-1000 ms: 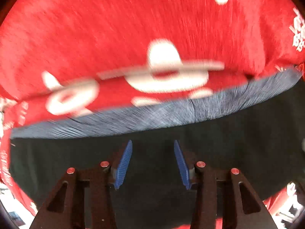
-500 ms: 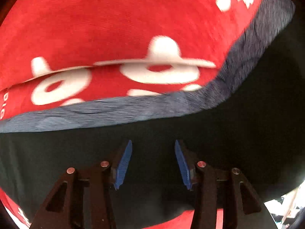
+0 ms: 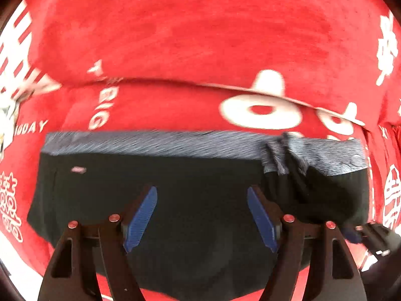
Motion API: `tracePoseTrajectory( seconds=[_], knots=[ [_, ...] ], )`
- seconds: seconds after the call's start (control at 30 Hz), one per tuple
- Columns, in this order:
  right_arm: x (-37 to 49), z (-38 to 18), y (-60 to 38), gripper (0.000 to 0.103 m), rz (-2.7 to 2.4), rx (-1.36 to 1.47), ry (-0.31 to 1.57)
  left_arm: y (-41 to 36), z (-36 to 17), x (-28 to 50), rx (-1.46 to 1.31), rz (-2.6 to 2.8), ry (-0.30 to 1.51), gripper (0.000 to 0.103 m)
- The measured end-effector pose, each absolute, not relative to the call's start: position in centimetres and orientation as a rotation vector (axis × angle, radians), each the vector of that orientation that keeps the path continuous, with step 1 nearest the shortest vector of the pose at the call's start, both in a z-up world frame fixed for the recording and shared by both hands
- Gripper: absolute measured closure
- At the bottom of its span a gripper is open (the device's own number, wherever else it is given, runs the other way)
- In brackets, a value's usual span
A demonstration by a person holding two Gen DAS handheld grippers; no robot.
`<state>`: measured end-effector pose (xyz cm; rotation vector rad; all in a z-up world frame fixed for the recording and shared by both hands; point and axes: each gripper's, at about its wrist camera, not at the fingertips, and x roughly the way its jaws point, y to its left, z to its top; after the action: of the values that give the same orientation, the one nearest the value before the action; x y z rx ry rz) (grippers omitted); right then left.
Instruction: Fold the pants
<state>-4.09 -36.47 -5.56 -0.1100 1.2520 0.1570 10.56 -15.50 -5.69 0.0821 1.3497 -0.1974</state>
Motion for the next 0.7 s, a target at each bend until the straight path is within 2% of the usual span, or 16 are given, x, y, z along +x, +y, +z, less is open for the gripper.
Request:
tracePoseTrajectory(
  seconds=[0.03, 0.07, 0.1, 0.17, 0.27, 0.33, 0.4, 0.47, 0.53, 0.67, 0.7],
  knots=[
    [-4.3, -6.4, -35.1, 0.076, 0.135, -0.185, 1.266, -14.9, -5.3, 10.3, 0.077, -0.198, 1.356, 0.027],
    [-4.7, -6.5, -33.8, 0.068, 0.108, -0.268, 1.250, -14.5, -5.5, 10.3, 0.070, -0.208, 1.361, 0.027],
    [-5.0, -6.3, -33.1, 0.055, 0.103, -0.308, 1.240, -14.1, -5.5, 10.2, 0.063, -0.225, 1.364, 0.027],
    [-6.1, -5.2, -32.1, 0.042, 0.152, -0.286, 1.243, -14.1, -5.4, 9.9, 0.051, -0.273, 1.376, 0.027],
    [-6.9, -2.9, -34.5, 0.042, 0.198, -0.006, 1.275, -15.4, -4.6, 9.0, -0.007, -0.378, 1.394, 0.027],
    [-7.1, -2.8, -38.4, 0.042, 0.177, 0.347, 1.293, -16.5, -3.9, 8.2, -0.064, -0.468, 1.434, 0.027],
    [-7.9, -5.2, -43.9, 0.042, 0.114, 0.841, 1.281, -17.8, -4.6, 7.7, -0.116, -0.553, 1.487, 0.027],
    [-9.0, -7.4, -46.5, 0.042, 0.067, 1.116, 1.239, -19.3, -5.3, 7.3, -0.129, -0.613, 1.529, 0.027],
    [-9.5, -9.3, -47.8, 0.042, 0.049, 1.258, 1.216, -20.2, -6.0, 7.1, -0.128, -0.628, 1.557, 0.027],
    [-9.5, -11.0, -48.2, 0.042, 0.030, 1.340, 1.200, -21.6, -7.5, 7.0, -0.191, -0.662, 1.624, 0.028],
    [-9.6, -11.4, -48.3, 0.042, 0.024, 1.361, 1.192, -21.9, -7.7, 6.9, -0.186, -0.655, 1.626, 0.031]
  ],
)
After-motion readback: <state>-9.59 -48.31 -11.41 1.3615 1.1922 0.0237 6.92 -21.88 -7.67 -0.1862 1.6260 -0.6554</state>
